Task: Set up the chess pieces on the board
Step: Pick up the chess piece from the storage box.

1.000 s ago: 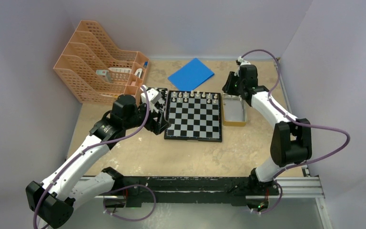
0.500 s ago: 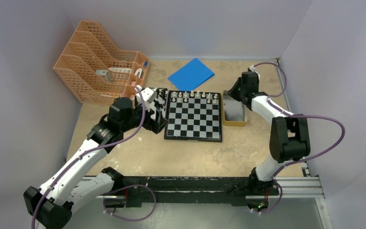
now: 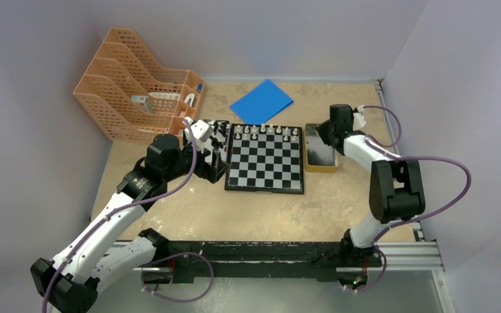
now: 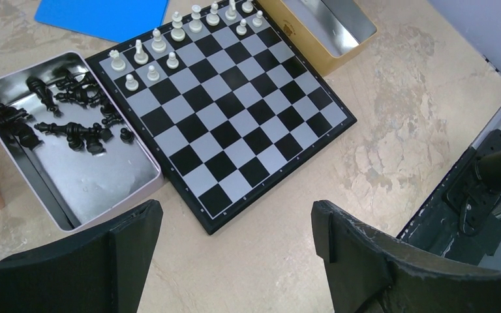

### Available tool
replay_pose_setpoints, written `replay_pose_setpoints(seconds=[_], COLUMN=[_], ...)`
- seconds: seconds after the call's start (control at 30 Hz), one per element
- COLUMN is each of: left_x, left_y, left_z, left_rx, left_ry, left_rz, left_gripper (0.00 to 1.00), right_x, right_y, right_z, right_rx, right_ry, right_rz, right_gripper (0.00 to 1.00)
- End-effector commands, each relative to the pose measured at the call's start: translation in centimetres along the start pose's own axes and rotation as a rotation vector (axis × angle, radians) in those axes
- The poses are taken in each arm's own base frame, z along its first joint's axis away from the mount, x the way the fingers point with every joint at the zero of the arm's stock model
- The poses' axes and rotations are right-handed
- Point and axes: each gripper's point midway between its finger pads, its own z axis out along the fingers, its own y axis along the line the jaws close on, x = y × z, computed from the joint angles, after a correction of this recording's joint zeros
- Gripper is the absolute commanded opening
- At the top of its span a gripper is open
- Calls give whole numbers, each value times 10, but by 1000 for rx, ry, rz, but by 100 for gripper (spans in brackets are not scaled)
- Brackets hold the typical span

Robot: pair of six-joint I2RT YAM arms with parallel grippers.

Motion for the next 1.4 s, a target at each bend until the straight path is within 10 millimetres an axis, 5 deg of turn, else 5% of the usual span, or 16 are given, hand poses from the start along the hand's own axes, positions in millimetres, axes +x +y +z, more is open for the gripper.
replay_pose_setpoints(seconds=[0.0,0.63,1.37], left_x=[-16,-15,-15], left_y=[-5,-5,-5], left_z=[-5,-5,-5], left_rx=[22,21,22], left_ry=[-56,-54,-55], left_rz=[36,42,47], left_gripper=[86,84,83], right_x=[-12,28,41], right_y=[6,-14,-13], right_z=[-2,26,38], right_rx=[4,89,96], right_ry=[-59,49,81], right_rz=[136,188,226], right_gripper=[31,33,29])
